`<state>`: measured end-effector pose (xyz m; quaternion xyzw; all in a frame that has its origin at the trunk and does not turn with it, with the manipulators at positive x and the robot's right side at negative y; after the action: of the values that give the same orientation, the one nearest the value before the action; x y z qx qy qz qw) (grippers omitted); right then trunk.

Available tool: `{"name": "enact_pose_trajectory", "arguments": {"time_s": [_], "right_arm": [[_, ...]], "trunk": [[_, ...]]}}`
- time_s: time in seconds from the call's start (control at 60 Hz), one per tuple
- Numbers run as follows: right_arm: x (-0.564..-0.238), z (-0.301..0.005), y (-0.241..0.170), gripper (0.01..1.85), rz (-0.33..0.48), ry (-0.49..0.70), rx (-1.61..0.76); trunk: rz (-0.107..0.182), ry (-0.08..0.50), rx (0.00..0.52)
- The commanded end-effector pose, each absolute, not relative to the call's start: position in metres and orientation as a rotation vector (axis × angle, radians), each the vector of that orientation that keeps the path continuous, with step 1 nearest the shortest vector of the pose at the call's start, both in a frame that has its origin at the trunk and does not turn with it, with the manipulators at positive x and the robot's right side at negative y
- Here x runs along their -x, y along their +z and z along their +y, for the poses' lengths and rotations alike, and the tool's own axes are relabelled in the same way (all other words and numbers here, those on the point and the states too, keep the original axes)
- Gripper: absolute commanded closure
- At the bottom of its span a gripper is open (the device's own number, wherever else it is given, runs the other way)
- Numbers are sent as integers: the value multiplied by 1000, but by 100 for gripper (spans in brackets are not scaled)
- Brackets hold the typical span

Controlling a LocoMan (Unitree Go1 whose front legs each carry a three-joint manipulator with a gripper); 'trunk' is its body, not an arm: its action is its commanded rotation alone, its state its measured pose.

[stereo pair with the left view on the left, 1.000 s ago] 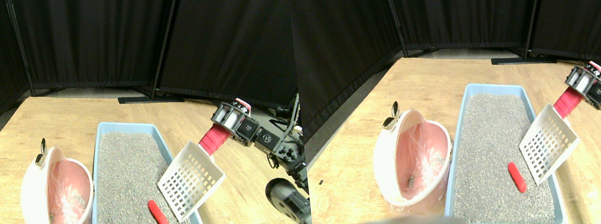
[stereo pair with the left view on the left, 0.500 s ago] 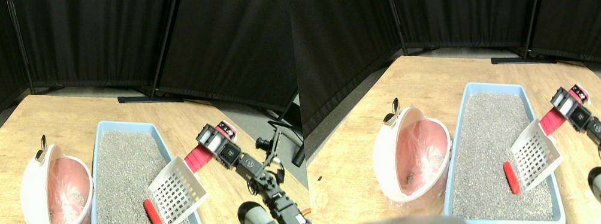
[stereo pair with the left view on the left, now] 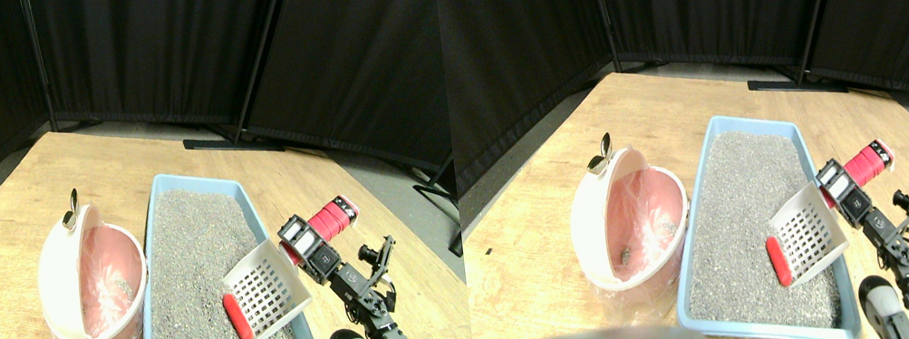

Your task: Scoop (unimanual)

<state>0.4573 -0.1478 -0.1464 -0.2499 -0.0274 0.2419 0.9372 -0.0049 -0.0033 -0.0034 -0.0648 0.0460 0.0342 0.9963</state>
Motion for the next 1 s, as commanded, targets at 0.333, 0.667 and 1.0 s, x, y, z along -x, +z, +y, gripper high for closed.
{"name": "enact_pose_trajectory", "arguments": {"time_s": [0.333,0.667,1.0], "right_arm": [[-486,-183,-164,181,52,239,106],[-482,-198,-141,181,-20,200,5],[-491,-199,-131,181,-111,236,-180]], "trunk": [[115,80,146],[99,72,144],[86,88,150]]}}
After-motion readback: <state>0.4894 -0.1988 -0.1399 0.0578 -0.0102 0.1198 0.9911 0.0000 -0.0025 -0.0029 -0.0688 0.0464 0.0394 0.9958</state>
